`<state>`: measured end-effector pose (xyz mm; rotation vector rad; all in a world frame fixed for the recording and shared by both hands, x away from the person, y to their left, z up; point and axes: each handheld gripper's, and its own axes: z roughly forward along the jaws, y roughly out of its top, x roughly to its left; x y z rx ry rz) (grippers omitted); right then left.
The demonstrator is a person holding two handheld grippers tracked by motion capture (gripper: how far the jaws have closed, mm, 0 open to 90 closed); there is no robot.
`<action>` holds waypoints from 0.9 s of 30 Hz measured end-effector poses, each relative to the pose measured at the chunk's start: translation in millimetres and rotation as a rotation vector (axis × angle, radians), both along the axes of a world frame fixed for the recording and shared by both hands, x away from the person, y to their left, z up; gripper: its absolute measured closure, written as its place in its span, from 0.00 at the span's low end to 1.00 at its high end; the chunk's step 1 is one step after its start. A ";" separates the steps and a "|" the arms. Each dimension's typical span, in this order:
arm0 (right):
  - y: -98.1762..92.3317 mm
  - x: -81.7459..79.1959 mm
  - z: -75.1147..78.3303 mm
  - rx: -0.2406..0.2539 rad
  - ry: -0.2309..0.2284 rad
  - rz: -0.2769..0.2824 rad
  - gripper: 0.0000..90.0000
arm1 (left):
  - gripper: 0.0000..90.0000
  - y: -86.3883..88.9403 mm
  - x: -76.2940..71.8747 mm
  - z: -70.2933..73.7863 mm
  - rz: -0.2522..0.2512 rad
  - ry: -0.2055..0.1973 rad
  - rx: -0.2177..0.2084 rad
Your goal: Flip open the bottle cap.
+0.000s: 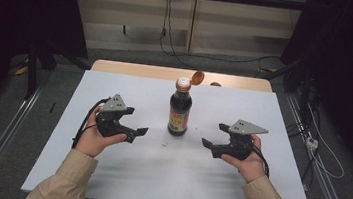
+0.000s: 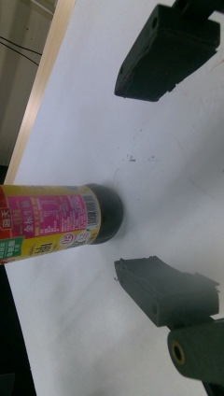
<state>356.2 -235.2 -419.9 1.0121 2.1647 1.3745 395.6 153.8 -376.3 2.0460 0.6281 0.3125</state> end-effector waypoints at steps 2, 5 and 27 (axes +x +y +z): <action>-2.6 -1.6 -0.9 0.002 0.002 -0.005 0.15 | 0.14 1.9 -1.3 -2.4 0.000 0.006 -0.006; -6.6 -4.9 -1.6 0.010 0.000 -0.010 0.15 | 0.13 6.4 -2.8 -8.0 0.006 0.013 0.002; -29.3 -34.4 -12.4 0.003 0.011 -0.038 0.15 | 0.11 31.9 -19.9 -26.7 0.020 0.029 -0.019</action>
